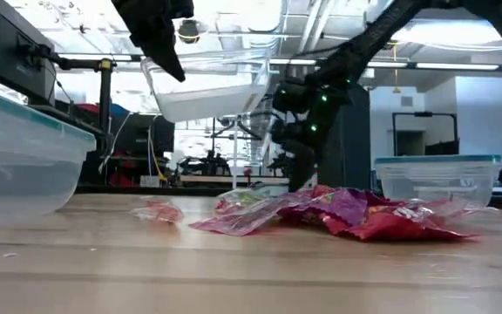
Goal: Sort candy
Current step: Open the top left transparent bin
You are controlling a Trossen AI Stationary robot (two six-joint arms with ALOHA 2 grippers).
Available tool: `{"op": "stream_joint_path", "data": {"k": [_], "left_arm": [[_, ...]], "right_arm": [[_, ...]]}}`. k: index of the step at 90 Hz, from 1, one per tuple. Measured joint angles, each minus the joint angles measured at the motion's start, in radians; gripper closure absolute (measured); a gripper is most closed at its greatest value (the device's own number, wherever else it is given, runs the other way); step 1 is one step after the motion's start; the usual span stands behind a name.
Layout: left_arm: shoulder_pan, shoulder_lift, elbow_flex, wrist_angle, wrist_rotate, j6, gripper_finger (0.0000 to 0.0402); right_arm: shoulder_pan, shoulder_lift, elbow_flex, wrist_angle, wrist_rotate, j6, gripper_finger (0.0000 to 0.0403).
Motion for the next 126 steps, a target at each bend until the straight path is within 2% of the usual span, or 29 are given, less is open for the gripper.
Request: {"op": "stream_joint_path", "data": {"k": [9,23,33,48,56,71,84,95,126], "left_arm": [[-0.001,0.0,0.0,-0.006,-0.001,-0.002,0.0401],[0.0,-0.002,0.0,-0.006,-0.017,-0.011,0.0402],[-0.002,-0.001,0.0,-0.007,-0.005,-0.012,0.0401],[-0.002,0.005,0.0,-0.004,0.054,0.001,0.0401],[-0.002,0.032,0.0,0.028,0.079,0.018,0.0401],[-0.003,0.155,0.0,0.184,0.137,0.106,0.0401],[0.005,0.29,0.006,0.262,0.187,0.192,0.0401],[0.012,0.43,0.086,0.205,0.203,0.21,0.0401],[0.015,0.772,0.473,-0.123,0.195,0.263,0.0401]], "right_arm": [[0.051,0.003,0.016,0.0,-0.056,-0.054,0.0403],[0.086,-0.023,0.031,0.025,-0.015,-0.072,0.0403],[0.077,-0.116,0.035,-0.001,-0.004,-0.068,0.0403],[0.063,-0.357,0.036,-0.143,0.193,-0.092,0.0403],[0.066,-0.498,0.038,-0.195,0.266,-0.08,0.0403],[0.064,-0.693,0.039,-0.259,0.317,-0.015,0.0403],[0.076,-0.785,0.039,-0.332,0.356,0.03,0.0403],[0.096,-0.818,0.019,-0.374,0.392,0.058,0.0403],[0.111,-0.835,-0.14,-0.356,0.411,0.125,0.0403]]}}
